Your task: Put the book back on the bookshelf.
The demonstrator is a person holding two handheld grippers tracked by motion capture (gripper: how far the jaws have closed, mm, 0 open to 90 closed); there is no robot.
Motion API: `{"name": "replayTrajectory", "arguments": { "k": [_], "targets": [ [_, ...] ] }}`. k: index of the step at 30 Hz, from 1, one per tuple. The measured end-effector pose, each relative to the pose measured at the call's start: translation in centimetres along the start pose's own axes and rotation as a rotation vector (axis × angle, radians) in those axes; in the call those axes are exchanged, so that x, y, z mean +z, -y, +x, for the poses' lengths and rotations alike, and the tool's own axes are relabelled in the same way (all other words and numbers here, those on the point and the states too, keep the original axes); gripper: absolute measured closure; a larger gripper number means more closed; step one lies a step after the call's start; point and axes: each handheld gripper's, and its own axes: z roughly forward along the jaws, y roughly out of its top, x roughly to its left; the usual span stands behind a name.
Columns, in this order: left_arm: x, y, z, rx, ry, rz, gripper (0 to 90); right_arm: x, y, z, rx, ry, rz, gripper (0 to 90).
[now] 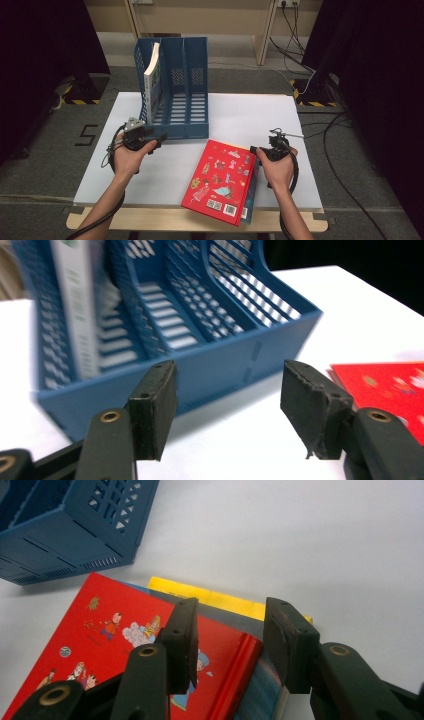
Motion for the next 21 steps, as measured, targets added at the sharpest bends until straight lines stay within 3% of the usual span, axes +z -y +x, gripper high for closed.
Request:
{"name": "replayTrajectory", "arguments": {
  "k": [10,21],
  "targets": [
    [2.5,1.3,-3.3,0.032,0.118,0.074,41.1,0.9,0.2,-0.2,0.014,0.003,0.037,57.5],
    [3.9,2.2,-4.4,0.013,0.182,0.124,42.3,1.3,0.2,-0.2,0.015,-0.010,0.056,56.0]
  ]
}}
